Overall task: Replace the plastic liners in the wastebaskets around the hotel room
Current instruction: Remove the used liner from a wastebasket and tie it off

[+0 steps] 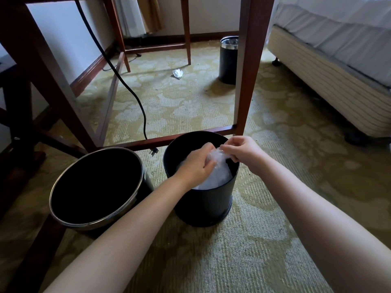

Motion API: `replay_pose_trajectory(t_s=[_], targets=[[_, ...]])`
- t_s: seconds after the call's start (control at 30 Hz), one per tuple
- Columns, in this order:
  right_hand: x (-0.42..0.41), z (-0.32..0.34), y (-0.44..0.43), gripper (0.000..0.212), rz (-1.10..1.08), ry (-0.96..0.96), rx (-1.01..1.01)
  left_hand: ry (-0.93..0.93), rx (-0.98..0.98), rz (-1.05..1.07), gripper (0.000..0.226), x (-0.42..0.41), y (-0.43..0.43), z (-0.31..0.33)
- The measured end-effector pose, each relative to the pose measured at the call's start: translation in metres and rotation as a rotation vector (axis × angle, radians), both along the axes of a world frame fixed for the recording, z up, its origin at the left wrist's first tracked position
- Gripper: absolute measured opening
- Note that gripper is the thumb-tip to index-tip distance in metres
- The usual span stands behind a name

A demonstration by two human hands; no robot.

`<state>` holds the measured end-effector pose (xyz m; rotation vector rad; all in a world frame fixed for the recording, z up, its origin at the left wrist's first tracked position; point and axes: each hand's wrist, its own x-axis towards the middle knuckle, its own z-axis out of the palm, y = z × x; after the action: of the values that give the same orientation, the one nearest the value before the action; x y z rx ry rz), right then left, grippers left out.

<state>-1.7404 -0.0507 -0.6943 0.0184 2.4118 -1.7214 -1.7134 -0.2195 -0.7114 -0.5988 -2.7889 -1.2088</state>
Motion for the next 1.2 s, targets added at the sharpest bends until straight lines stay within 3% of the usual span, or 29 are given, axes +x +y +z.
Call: replay_pose_trajectory(t_s=[0.13,0.27,0.37,0.5,0.57,0.7,0.77,0.9,0.97,1.1,1.2], targets=[[-0.002,0.001,0.0,0.016,-0.025,0.065,0.077,0.032,0.032,0.082,0.014,-0.009,-0.011,-0.001],[-0.001,0.007,-0.003,0.017,0.208,0.081,0.237,0.012,0.026,0.089,0.013,-0.012,-0.016,-0.006],[0.0,0.005,-0.005,0.015,0.325,0.152,0.479,-0.002,-0.022,0.069,0.012,-0.01,-0.017,-0.009],[0.0,0.005,-0.009,0.034,0.323,0.247,0.695,-0.003,-0.084,0.097,0.011,-0.009,-0.017,-0.011],[0.002,0.008,-0.016,0.032,0.298,0.144,0.558,-0.002,-0.105,0.126,0.01,-0.009,-0.017,-0.011],[0.013,0.001,-0.031,0.025,0.245,-0.184,-0.039,-0.002,-0.105,0.155,0.005,-0.013,-0.017,-0.009],[0.015,-0.008,-0.034,0.02,0.206,-0.232,-0.125,-0.001,-0.092,0.172,0.008,-0.014,-0.018,-0.009],[0.011,-0.026,-0.039,0.016,0.09,-0.245,-0.189,-0.092,-0.056,0.201,0.011,-0.016,-0.017,-0.011],[0.008,-0.032,-0.041,0.023,0.042,-0.202,-0.178,-0.153,-0.04,0.206,0.018,-0.017,-0.016,-0.012],[0.011,-0.034,-0.037,0.031,0.058,0.031,0.006,-0.239,0.008,0.197,0.034,-0.017,-0.014,-0.011],[0.015,-0.036,-0.031,0.031,0.132,0.143,0.191,-0.21,0.027,0.212,0.029,-0.019,-0.014,-0.009]])
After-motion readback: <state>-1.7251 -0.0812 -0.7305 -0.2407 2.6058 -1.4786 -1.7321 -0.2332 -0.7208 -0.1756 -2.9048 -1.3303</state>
